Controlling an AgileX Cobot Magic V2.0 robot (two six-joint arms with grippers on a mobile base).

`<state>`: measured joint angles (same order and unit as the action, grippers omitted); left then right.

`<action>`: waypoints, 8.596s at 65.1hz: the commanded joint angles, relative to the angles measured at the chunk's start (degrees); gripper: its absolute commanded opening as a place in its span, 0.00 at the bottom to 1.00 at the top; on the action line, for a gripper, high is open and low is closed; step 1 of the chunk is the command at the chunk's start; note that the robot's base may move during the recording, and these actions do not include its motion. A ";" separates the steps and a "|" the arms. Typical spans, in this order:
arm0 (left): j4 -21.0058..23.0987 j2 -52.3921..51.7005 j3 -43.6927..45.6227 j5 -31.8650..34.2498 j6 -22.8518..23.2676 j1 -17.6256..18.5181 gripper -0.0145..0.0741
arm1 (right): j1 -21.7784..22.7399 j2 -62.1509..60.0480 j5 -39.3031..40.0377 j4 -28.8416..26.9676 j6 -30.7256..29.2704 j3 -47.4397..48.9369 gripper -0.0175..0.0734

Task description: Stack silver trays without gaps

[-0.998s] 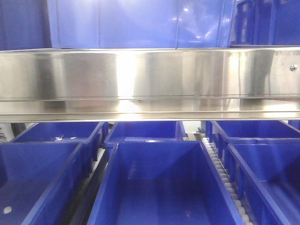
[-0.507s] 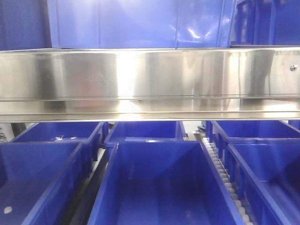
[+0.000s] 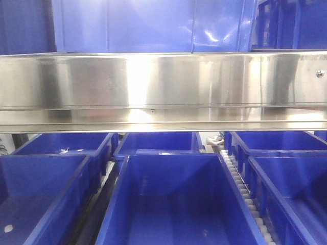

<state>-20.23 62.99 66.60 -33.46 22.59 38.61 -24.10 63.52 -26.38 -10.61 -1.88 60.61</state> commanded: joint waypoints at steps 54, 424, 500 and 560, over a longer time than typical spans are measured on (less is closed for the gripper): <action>-4.93 22.77 15.26 -11.30 -2.85 -2.90 0.15 | 7.74 19.51 -10.82 1.85 1.35 15.50 0.11; 11.81 -62.99 -66.60 29.40 -13.63 -30.26 0.16 | 7.52 -63.52 1.20 4.48 -2.31 -31.39 0.11; 14.45 -62.99 -66.60 30.11 -17.84 -30.26 0.16 | 7.52 -63.52 1.20 4.48 -2.31 -31.39 0.11; 14.45 -62.99 -66.60 30.11 -17.84 -30.26 0.16 | 21.81 -63.52 25.43 1.72 -2.31 -60.61 0.11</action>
<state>-6.06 0.22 -0.09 -4.43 4.80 8.01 -2.53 0.35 -1.28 -9.64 -3.88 0.11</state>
